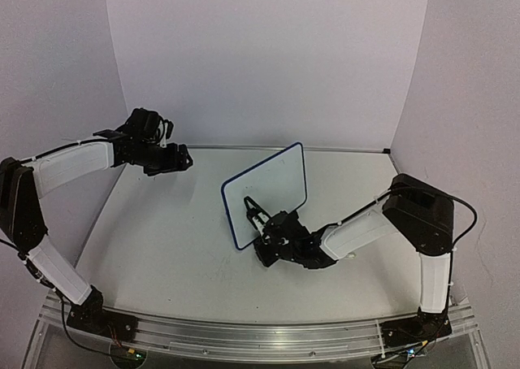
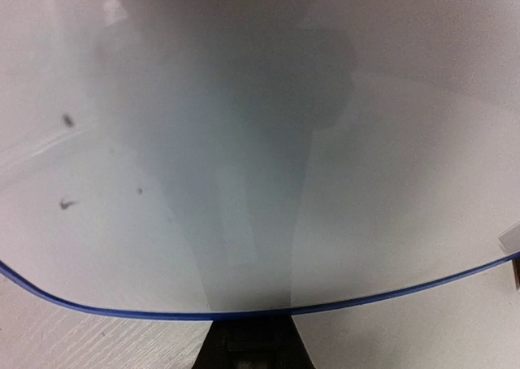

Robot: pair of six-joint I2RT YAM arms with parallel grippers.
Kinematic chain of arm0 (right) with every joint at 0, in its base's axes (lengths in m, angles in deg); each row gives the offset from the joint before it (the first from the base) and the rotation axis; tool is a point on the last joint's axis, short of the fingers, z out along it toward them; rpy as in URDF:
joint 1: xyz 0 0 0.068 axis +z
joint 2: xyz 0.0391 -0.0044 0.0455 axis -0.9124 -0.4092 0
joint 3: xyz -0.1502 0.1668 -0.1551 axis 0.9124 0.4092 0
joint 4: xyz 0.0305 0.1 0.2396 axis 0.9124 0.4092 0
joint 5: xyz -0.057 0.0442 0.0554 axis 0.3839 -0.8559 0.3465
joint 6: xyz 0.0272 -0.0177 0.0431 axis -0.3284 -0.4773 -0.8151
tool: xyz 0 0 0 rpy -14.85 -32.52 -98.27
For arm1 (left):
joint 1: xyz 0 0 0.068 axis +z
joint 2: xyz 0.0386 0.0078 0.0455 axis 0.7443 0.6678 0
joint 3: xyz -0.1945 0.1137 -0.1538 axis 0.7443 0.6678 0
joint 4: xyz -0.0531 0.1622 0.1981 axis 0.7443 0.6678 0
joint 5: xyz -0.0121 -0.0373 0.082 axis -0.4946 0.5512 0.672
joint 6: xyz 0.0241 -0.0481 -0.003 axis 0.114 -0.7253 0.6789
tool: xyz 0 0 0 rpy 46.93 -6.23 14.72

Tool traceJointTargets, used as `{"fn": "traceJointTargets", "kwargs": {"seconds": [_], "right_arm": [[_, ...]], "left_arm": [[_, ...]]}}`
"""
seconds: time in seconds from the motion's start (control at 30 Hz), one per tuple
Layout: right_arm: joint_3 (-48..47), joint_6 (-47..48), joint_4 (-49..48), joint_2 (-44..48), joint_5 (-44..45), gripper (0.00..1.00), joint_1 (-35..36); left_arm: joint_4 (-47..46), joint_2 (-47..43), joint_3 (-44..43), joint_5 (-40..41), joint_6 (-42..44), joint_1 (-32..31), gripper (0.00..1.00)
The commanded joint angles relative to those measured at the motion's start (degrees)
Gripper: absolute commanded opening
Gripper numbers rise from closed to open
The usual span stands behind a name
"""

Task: Write a sentence on the whiteboard
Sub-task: Move the whiteboard stand to the center of the board.

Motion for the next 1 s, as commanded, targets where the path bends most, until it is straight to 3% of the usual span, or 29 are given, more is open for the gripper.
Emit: {"fn": "traceJointTargets", "kwargs": {"seconds": [0.0,0.23,0.43,0.73,0.83,0.97], "right_arm": [[-4.71,-12.42,3.66,-2.40,11.16,0.00,0.21],[-12.63,-18.08,11.01,-7.28,18.41,0.00,1.01],[-16.12,-18.52,12.80,-9.57,18.95,0.02,1.20],[-12.42,-15.78,12.93,-3.00,18.31,0.60,3.43],[-9.65,-16.82,15.13,2.40,18.64,0.69,4.21],[-5.65,-21.29,22.98,11.34,19.35,0.73,4.41]], "left_arm": [[2.37,-4.75,-1.72,1.77,-0.13,0.38,0.82],[5.67,-7.26,-3.03,1.69,-0.31,0.60,0.83],[7.14,-9.33,-2.53,2.04,0.06,0.74,0.84],[9.29,-12.23,-1.22,1.85,0.44,0.88,0.86],[11.37,-13.37,-1.78,1.56,1.53,0.94,0.87],[16.99,-13.44,-4.88,1.14,4.54,0.98,0.89]]}}
